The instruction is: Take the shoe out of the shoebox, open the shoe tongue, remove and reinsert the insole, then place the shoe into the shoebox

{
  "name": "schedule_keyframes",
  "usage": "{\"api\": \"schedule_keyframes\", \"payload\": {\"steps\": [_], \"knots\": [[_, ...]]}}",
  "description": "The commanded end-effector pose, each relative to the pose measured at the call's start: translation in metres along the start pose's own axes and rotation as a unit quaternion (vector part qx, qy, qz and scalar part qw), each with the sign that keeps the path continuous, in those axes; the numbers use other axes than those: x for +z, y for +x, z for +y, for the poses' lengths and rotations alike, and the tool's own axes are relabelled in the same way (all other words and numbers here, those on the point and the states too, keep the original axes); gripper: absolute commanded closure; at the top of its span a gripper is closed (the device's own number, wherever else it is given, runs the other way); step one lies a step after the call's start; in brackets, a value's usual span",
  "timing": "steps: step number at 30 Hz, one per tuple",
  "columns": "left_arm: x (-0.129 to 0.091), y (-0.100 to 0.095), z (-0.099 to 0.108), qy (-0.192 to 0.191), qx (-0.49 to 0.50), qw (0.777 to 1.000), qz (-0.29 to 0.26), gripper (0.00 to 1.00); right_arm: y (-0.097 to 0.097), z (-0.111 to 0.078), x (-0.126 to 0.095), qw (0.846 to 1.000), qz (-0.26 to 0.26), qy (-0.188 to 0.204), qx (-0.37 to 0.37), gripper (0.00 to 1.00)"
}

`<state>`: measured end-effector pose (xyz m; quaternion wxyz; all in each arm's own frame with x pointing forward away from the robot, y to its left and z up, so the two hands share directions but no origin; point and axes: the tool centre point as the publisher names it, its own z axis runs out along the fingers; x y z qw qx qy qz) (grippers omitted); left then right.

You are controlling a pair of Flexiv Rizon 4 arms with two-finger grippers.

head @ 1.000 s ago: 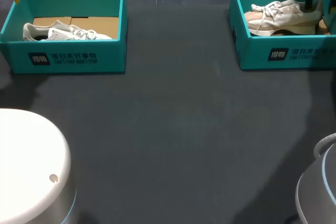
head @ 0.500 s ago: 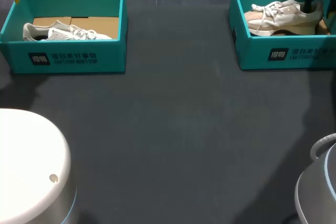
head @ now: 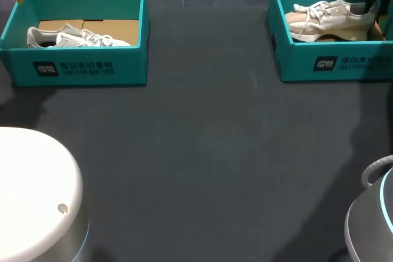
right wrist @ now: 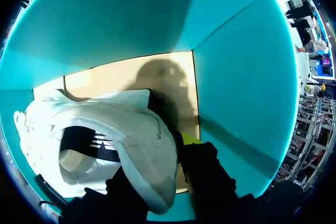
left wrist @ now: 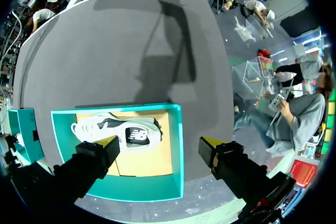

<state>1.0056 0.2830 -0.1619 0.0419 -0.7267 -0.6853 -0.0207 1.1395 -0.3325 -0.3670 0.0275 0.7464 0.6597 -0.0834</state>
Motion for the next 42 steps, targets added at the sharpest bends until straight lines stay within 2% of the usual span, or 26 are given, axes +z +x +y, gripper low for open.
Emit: {"api": "schedule_keyframes", "payload": {"steps": [1,8,13,22,32,42], "knots": [[0.0,0.001,0.0,0.0,0.001,1.0,0.001,0.0,0.002,0.0,-0.004,1.0,-0.003,-0.002,0.002,1.0],[0.0,0.001,0.0,0.0,0.001,1.0,0.001,0.0,-0.001,-0.003,-0.018,1.0,-0.014,-0.016,0.011,1.0],[0.0,0.001,0.0,0.0,0.001,1.0,0.001,0.0,-0.007,-0.006,-0.038,0.999,-0.032,-0.034,0.022,1.0],[0.0,0.001,0.0,0.0,0.001,1.0,0.001,0.0,-0.03,-0.008,-0.075,0.997,-0.055,-0.053,0.033,1.0],[0.0,0.001,0.0,0.0,0.001,1.0,0.001,0.0,-0.036,-0.013,-0.103,0.995,-0.061,-0.07,0.034,1.0],[0.0,0.001,0.0,0.0,0.001,1.0,0.001,0.0,-0.05,-0.017,-0.152,0.995,-0.064,-0.068,0.04,1.0]]}}
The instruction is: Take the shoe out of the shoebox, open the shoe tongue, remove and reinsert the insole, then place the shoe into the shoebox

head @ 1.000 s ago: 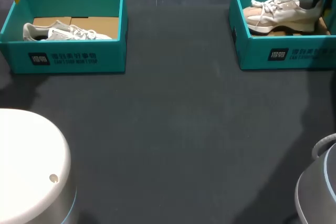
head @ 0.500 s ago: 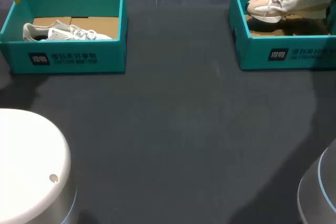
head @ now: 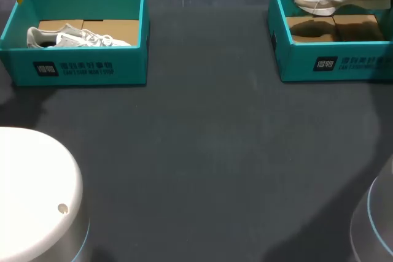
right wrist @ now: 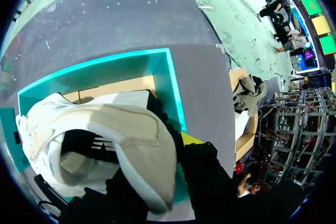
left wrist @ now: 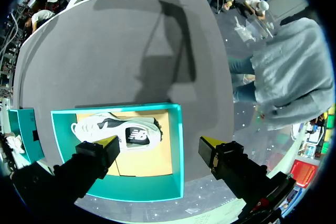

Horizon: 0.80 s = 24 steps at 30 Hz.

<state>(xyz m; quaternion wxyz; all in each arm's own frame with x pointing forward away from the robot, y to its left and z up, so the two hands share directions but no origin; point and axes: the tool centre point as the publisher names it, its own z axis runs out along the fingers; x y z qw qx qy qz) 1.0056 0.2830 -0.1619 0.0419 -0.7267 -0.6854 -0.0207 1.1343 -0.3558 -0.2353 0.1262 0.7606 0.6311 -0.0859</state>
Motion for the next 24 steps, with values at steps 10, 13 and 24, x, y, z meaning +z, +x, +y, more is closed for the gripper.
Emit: {"api": "schedule_keyframes", "payload": {"steps": [10,13,24], "knots": [[0.0,0.001,0.0,0.0,0.001,1.0,0.001,0.0,-0.022,0.001,-0.075,1.0,0.008,-0.011,-0.007,1.0],[0.0,0.001,0.0,0.0,0.001,1.0,0.001,0.0,-0.022,0.0,-0.089,1.0,0.008,-0.016,-0.015,1.0],[0.0,0.001,0.0,0.0,0.001,1.0,0.001,0.0,-0.013,-0.035,-0.132,1.0,0.001,-0.023,-0.016,1.0]]}}
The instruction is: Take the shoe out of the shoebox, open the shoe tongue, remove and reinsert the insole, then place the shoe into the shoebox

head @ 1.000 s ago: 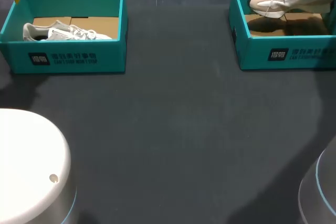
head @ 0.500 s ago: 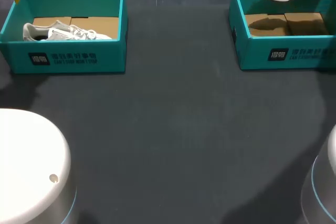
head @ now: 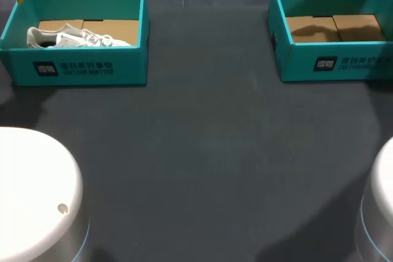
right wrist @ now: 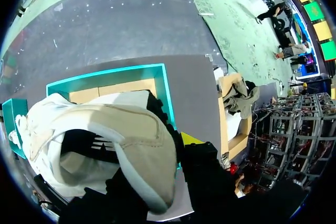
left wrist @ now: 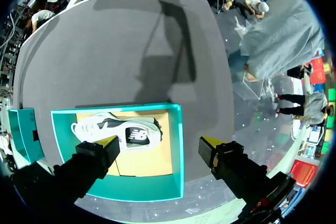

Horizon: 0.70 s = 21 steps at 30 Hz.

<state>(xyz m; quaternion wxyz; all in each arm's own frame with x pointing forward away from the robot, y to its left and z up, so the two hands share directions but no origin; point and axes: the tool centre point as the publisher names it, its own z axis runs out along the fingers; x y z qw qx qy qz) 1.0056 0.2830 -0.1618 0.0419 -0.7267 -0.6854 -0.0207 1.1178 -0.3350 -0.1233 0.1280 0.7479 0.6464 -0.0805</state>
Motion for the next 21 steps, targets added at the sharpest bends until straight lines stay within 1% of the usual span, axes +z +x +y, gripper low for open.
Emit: {"api": "schedule_keyframes", "payload": {"steps": [1,6,9,16,21], "knots": [[0.0,0.001,0.0,0.0,0.001,1.0,0.001,0.0,0.007,-0.029,-0.023,1.0,-0.003,-0.016,0.003,1.0],[0.0,0.001,0.0,0.0,0.001,1.0,0.001,0.0,0.026,-0.056,-0.038,1.0,-0.002,-0.015,0.003,1.0],[0.0,0.001,0.0,0.0,0.001,1.0,0.001,0.0,0.039,-0.076,-0.048,1.0,-0.005,-0.015,0.005,1.0],[0.0,0.001,0.0,0.0,0.001,1.0,0.001,0.0,0.073,-0.134,-0.068,1.0,-0.008,-0.017,0.013,1.0],[0.0,0.001,0.0,0.0,0.001,1.0,0.001,0.0,0.104,-0.178,-0.08,1.0,-0.009,-0.019,0.016,1.0]]}}
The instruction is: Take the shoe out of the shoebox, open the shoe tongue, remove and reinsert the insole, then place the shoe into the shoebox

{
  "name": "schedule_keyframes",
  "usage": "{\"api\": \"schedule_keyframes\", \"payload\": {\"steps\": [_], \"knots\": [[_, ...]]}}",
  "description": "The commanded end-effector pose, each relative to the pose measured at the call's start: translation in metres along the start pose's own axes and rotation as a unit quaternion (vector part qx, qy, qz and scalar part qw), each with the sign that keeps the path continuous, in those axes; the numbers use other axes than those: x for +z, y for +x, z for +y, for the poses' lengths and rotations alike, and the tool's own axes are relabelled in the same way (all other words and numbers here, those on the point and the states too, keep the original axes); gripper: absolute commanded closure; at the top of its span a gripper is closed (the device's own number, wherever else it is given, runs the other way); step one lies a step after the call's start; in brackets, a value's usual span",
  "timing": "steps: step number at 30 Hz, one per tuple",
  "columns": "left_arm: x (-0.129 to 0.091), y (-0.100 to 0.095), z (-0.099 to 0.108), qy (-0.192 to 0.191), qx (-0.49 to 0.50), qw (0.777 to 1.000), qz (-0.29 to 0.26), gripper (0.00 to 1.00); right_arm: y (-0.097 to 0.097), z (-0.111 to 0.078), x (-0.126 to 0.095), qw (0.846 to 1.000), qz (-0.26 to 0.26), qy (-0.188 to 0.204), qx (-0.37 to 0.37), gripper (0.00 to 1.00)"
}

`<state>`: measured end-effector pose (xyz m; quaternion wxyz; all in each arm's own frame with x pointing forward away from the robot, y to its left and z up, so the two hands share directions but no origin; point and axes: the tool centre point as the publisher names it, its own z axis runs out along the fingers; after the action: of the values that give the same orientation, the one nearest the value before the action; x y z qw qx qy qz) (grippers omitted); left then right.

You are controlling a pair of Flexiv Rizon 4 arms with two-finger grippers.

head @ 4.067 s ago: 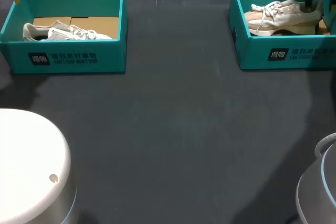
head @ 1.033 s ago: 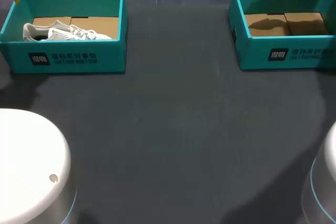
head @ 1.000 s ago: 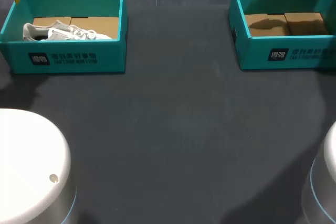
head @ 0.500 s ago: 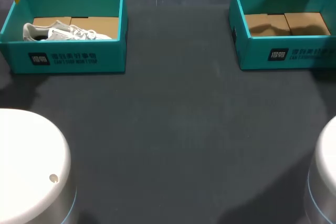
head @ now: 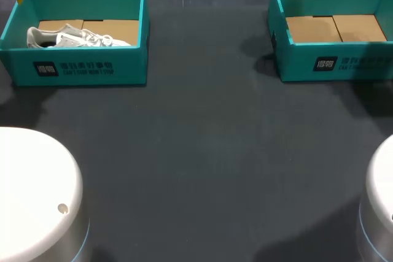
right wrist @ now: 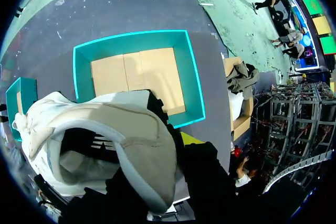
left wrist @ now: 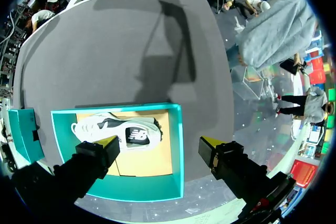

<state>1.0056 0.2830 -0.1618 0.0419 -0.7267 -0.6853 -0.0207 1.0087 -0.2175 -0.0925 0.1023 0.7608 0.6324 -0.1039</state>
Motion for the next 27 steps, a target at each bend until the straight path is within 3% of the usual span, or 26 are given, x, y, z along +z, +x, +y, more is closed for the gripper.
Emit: {"api": "schedule_keyframes", "payload": {"steps": [1,16,27], "knots": [[0.0,0.001,0.0,0.0,0.001,1.0,0.001,0.0,0.022,-0.067,-0.008,0.998,-0.006,-0.057,0.002,1.0],[0.0,0.001,0.0,0.0,0.001,1.0,0.001,0.0,0.096,-0.181,-0.005,0.999,0.03,-0.038,0.013,1.0],[0.0,0.001,0.0,0.0,0.001,1.0,0.001,0.0,0.096,-0.181,-0.005,0.999,0.03,-0.038,0.013,1.0]]}}
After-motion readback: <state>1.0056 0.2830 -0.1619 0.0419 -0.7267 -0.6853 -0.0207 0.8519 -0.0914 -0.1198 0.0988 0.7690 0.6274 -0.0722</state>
